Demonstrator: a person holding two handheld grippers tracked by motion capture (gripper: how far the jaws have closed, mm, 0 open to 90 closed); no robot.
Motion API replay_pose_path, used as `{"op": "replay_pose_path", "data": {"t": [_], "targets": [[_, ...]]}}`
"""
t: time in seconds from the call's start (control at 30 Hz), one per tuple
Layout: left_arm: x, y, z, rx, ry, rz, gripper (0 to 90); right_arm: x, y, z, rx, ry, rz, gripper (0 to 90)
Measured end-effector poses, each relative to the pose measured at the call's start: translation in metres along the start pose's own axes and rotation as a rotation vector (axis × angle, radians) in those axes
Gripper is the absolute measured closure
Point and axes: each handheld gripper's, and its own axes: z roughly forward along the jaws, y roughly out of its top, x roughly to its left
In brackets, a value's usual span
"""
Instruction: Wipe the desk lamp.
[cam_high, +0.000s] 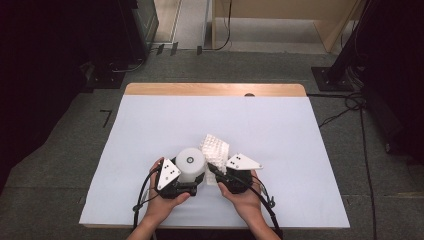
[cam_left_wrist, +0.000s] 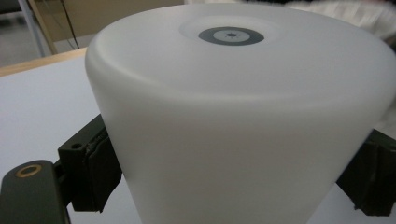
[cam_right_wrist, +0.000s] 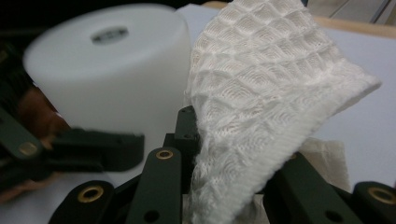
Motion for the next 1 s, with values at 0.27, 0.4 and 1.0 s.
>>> {"op": "replay_pose_path", "data": {"t": [0.27,0.4,1.0], "targets": [[0.001,0.007,-0.007,-0.044,-0.003,-0.002,8.9,-0.002,-0.003,0.003,0.012,0.003,-0.002,73.7],[0.003,0.009,-0.012,-0.076,0.001,-0.003,8.8,-0.002,-0.014,0.016,0.082,0.003,0.01,73.7],[0.001,0.01,-0.008,-0.062,-0.048,-0.021,8.9,-0.004,-0.001,0.001,0.014,-0.003,0.003,73.7]]}}
